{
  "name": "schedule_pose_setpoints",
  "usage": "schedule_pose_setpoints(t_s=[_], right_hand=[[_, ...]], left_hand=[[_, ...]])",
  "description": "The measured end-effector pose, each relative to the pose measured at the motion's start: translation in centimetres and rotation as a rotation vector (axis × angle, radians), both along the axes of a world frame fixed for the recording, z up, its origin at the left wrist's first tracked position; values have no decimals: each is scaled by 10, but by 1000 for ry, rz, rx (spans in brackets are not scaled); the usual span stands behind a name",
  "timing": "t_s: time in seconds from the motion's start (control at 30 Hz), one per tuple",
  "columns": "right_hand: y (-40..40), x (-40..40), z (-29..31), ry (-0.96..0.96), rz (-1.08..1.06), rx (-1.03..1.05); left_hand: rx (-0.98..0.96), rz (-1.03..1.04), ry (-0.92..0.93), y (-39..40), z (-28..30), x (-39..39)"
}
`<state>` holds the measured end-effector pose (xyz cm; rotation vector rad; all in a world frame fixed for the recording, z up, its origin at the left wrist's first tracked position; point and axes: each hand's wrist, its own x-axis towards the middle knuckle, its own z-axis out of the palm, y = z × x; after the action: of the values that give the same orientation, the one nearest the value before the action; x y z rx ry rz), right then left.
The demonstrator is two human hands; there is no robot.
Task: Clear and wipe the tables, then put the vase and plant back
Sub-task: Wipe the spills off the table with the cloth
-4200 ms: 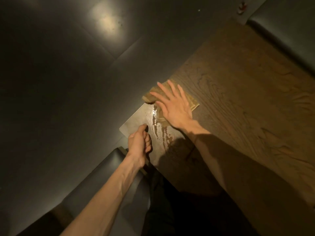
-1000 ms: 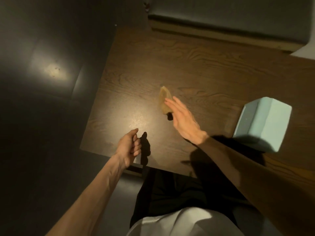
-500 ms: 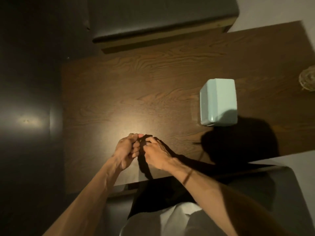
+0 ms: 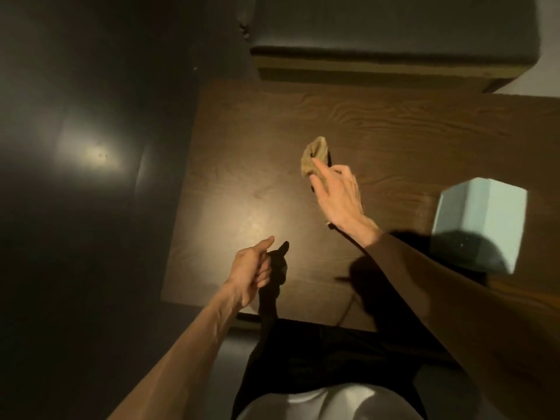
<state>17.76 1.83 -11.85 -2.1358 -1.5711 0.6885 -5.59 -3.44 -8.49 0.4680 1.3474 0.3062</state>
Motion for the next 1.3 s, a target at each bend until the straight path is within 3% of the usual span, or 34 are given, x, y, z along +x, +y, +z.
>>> schedule_pose_setpoints(t_s=[0.17, 0.27, 0.4, 0.53, 0.63, 0.73, 0.83, 0.97, 1.03, 1.3], right_hand=[[3, -65, -41, -89, 333, -170], [-19, -103, -50, -228, 585, -16], [-56, -149, -52, -217, 742, 140], [-85, -189, -47, -164, 1127, -270], [-78, -193, -44, -80, 1276, -248], [-51, -195, -53, -202, 1401, -122], [-19, -204, -63, -277, 1302, -8], [9, -240, -59, -221, 832, -91], [6, -260, -57, -255, 725, -154], [-32, -262, -42, -184, 1047, -308]], left_hand=[[-24, 132, 124, -17, -14, -56], [-67, 252, 179, -38, -23, -89], [-124, 482, 154, -64, -31, -116], [-106, 532, 99, -80, -31, -115], [-111, 536, 111, -87, -32, -110], [-123, 556, 158, -88, -32, -113], [-130, 549, 206, -81, -31, -122], [-131, 548, 238, -72, -29, -138], [-120, 562, 252, -68, -31, -145], [-113, 515, 282, -39, -27, -163]])
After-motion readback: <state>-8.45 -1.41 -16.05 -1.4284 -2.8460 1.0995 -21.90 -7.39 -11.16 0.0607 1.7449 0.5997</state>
